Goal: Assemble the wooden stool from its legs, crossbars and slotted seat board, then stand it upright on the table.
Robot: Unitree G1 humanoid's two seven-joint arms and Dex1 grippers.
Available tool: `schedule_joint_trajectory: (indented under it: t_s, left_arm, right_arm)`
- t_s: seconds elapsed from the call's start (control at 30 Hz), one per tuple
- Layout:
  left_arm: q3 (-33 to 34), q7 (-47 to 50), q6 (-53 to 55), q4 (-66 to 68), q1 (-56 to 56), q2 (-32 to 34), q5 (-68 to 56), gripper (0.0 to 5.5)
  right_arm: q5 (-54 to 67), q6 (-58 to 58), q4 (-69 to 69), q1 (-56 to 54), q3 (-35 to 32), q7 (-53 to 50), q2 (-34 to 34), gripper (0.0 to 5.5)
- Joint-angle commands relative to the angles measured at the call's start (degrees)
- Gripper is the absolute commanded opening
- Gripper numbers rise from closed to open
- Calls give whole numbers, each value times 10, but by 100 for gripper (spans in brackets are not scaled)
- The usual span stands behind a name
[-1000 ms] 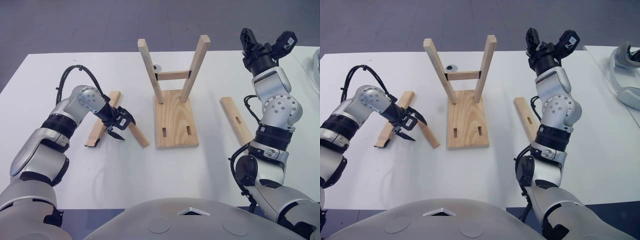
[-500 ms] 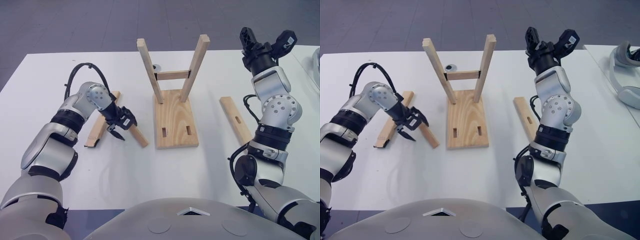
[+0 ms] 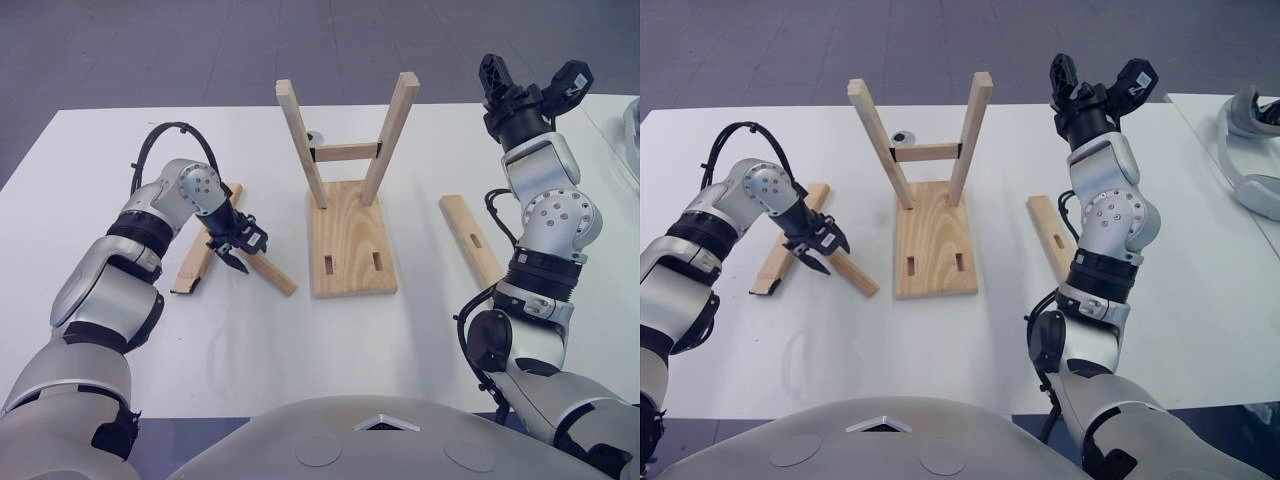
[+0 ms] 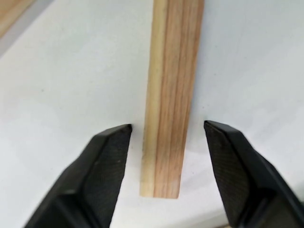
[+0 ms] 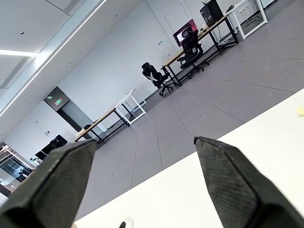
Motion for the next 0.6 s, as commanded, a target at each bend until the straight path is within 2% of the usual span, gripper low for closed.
schedule_joint_trajectory:
  t_s: [0.03,0.2,0.33,0.37,0.43,0.5,0.6]
  left_arm:
    - [-27,5,-2,8,33,-4,41,222]
    - [-42,18,-1,9,39,4,69,131]
    - [-38,26,0,-10,50,32,67,129]
    - [-21,22,10,-34,52,41,47,129]
    - [46,-6,97,-120,41,54,-38,129]
    - [145,-23,237,-187,-51,79,-132,129]
    - [240,3,319,-116,-218,112,-177,129]
  right_arm:
    - [1,3,2,-7,-2,-6,3,381]
    - [1,3,2,-3,-8,-10,4,381]
    - [3,3,-1,-2,-11,-12,5,381]
    - [3,2,1,-2,-12,-12,4,381]
    - [5,2,-7,5,-17,-15,5,381]
    - [4,2,-13,12,-20,-17,5,381]
    - [5,0,-11,11,-23,-16,3,381]
